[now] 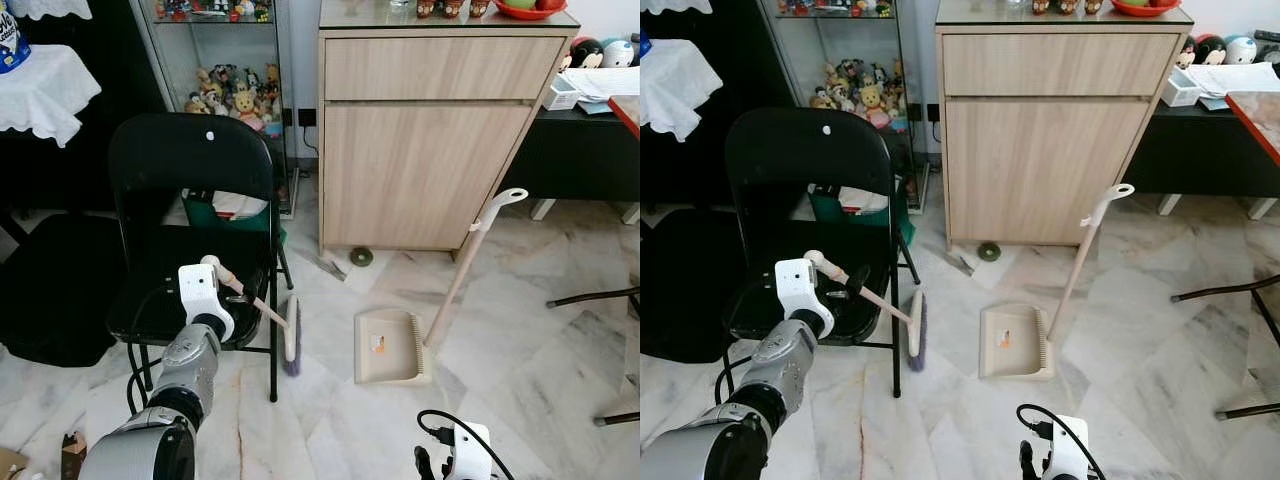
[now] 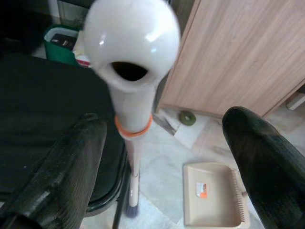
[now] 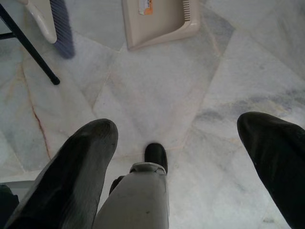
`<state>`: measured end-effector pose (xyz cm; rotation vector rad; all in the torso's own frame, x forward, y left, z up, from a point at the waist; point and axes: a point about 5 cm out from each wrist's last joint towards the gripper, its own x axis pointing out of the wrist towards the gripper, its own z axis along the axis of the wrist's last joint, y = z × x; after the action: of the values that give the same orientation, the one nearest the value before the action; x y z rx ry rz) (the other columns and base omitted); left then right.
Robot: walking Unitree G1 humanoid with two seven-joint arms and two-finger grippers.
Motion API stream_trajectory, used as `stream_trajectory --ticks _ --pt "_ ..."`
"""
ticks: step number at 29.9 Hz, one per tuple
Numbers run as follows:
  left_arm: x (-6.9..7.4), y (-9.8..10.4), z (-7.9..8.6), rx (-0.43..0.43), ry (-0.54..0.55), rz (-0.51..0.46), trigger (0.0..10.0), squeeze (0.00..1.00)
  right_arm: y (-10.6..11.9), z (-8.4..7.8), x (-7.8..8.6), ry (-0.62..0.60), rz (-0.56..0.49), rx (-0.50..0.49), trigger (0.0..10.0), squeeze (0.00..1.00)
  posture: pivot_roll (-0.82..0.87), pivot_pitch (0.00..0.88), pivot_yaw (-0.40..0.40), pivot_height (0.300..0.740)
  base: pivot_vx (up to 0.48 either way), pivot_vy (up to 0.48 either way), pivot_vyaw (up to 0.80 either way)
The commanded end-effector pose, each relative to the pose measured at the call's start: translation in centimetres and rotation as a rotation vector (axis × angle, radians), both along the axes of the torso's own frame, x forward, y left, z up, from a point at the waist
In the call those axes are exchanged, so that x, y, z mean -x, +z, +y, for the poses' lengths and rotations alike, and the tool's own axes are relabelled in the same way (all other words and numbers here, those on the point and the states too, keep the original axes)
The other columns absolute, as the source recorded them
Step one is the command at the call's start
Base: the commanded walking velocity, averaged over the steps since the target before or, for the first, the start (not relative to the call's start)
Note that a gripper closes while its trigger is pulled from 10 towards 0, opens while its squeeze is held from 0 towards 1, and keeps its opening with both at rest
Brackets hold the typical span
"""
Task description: Sweep floor
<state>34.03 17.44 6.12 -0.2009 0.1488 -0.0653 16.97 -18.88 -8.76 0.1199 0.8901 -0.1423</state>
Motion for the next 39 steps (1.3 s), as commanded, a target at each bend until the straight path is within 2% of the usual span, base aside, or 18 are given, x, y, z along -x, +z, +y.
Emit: stream_trajectory --ticks 1,7,10,13,18,20,21,22,24,25,27,30,32,34,39 --pt "0.5 -0.5 0.5 -0.029 0.001 0.014 10.0 0.00 -0.1 0.0 0.2 -0.006 0.001 -0.002 10.0 0.00 -0.08 0.099 0.009 0.740 0.000 0.000 0.00" --pt "0.8 -0.9 1.1 -0.086 -0.001 0.027 10.0 0.00 0.0 0.1 0.1 -0.005 -0.003 -0.002 10.0 0.00 -0.09 0.098 0.012 0.740 0.000 0.000 0.00" --pt "2.1 -2.0 2.8 -0.135 0.021 0.065 10.0 0.00 -0.1 0.0 0.2 -0.005 0.003 0.001 10.0 0.00 -0.09 0.098 0.012 0.740 0.000 0.000 0.00" --pt "3.1 -2.8 3.9 -0.163 0.025 0.083 10.0 0.00 -0.2 0.0 0.4 -0.004 0.010 0.001 10.0 0.00 -0.09 0.098 0.012 0.740 0.000 0.000 0.00" --pt "4.2 -3.8 4.5 -0.178 0.009 0.111 10.0 0.00 -0.2 0.1 0.5 -0.001 0.012 -0.002 10.0 0.00 -0.07 0.102 0.010 0.740 0.000 0.000 0.00" --pt "6.1 -5.6 5.0 -0.205 -0.040 0.194 10.0 0.00 -0.2 0.2 0.5 0.003 0.012 -0.005 10.0 0.00 -0.06 0.102 0.012 0.740 0.000 0.000 0.00" --pt "6.1 -5.6 5.0 -0.205 -0.040 0.194 10.0 0.00 -0.2 0.2 0.5 0.003 0.012 -0.005 10.0 0.00 -0.06 0.102 0.012 0.740 0.000 0.000 0.00" --pt "7.5 -7.0 5.5 -0.234 -0.049 0.275 10.0 0.00 -0.2 0.3 0.4 0.006 0.011 -0.007 10.0 0.00 -0.06 0.102 0.012 0.740 0.000 0.000 0.00" --pt "9.1 -8.3 6.4 -0.263 -0.014 0.370 10.0 0.00 -0.2 0.4 0.3 0.009 0.009 -0.007 10.0 0.00 -0.06 0.101 0.012 0.740 0.000 0.000 0.00" --pt "9.3 -8.5 6.6 -0.267 -0.006 0.387 10.0 0.00 -0.2 0.4 0.3 0.010 0.009 -0.007 10.0 0.00 -0.06 0.101 0.012 0.740 0.000 0.000 0.00" --pt "11.3 -10.0 7.5 -0.298 0.017 0.502 10.0 0.00 -0.1 0.5 0.2 0.013 0.007 -0.006 10.0 0.00 -0.06 0.098 0.011 0.740 0.000 0.000 0.00" --pt "12.2 -10.6 7.6 -0.321 0.013 0.550 10.0 0.00 -0.1 0.5 0.1 0.014 0.007 -0.005 10.0 0.00 -0.06 0.098 0.010 0.740 0.000 0.000 0.00" --pt "13.6 -11.5 7.8 -0.369 -0.009 0.619 10.0 0.00 -0.1 0.5 0.1 0.016 0.008 -0.003 10.0 0.00 -0.06 0.098 0.010 0.740 0.000 0.000 0.00" --pt "14.9 -12.3 8.0 -0.381 -0.007 0.678 10.0 0.00 -0.1 0.5 0.1 0.018 0.008 0.000 10.0 0.00 -0.06 0.094 0.006 0.740 0.000 0.000 0.00" --pt "15.1 -12.3 7.9 -0.355 0.004 0.673 10.0 0.00 -0.1 0.3 0.0 0.020 0.009 0.004 10.0 0.00 -0.06 0.095 0.001 0.740 0.000 0.000 0.00"
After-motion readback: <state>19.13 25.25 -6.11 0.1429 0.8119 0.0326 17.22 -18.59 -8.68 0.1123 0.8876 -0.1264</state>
